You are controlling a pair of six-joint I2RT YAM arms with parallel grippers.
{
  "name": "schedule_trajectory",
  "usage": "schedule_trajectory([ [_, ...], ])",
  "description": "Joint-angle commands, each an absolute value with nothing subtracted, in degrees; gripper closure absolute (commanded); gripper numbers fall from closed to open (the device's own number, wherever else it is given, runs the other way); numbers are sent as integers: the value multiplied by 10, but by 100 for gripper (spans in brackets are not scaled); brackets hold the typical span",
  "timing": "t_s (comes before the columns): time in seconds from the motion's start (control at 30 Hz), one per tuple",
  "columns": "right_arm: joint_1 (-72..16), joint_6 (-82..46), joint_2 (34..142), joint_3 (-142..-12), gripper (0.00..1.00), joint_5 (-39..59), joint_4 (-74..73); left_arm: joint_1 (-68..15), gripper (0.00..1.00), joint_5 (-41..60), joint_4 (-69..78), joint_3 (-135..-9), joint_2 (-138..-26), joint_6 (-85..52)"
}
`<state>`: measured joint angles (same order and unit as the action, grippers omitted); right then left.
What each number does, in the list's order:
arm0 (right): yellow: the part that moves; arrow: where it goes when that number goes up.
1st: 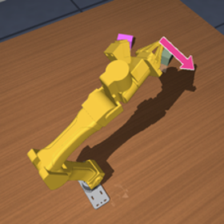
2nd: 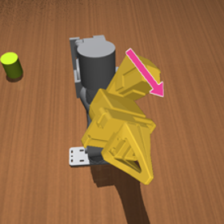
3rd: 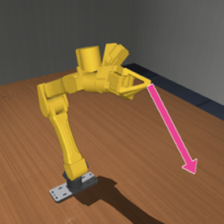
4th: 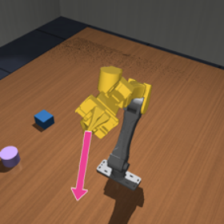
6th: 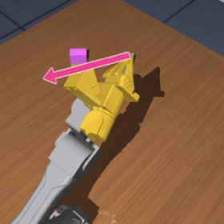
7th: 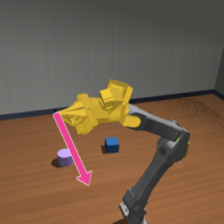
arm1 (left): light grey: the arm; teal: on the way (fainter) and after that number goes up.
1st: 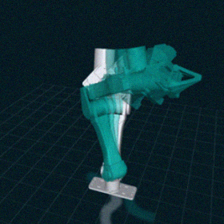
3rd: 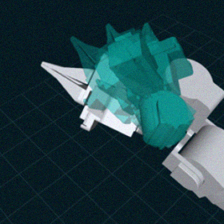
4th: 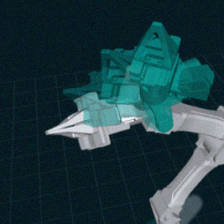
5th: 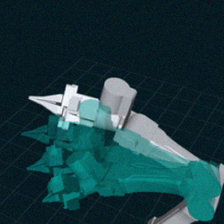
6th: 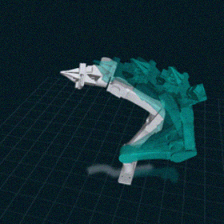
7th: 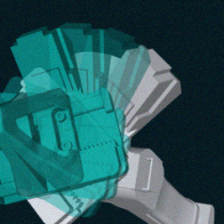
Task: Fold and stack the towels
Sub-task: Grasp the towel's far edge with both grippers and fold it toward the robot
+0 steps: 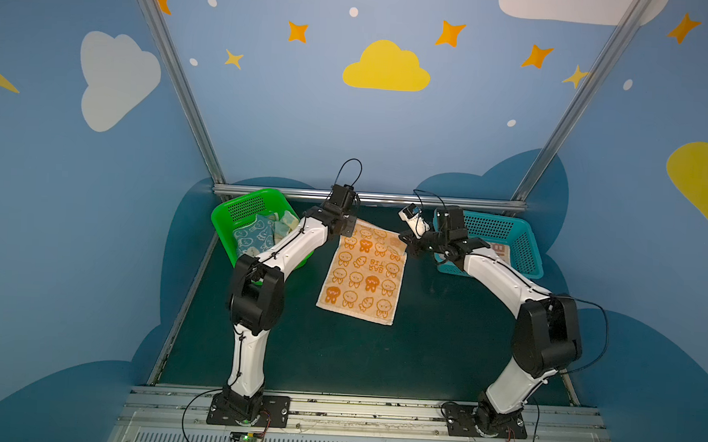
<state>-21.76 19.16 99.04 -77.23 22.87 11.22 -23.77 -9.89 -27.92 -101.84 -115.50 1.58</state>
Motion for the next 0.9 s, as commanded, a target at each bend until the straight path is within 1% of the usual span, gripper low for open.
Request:
schedule_trajectory([
  [0.0, -218, 180, 967, -753, 100, 241, 175, -229, 96, -124, -300, -986, -1117, 22],
  [0.27, -244, 151, 930, -673, 100, 259, 180, -232, 96, -108, -273, -869, -1056, 38],
  [0.5, -280, 133, 912, -624, 100, 245, 198, -242, 96, -104, -276, -804, -1015, 40],
  [0.67, -298, 132, 880, -592, 100, 243, 205, -258, 96, -115, -284, -763, -986, 36],
  [0.87, -321, 126, 862, -574, 100, 238, 228, -272, 96, -125, -279, -717, -948, 23],
])
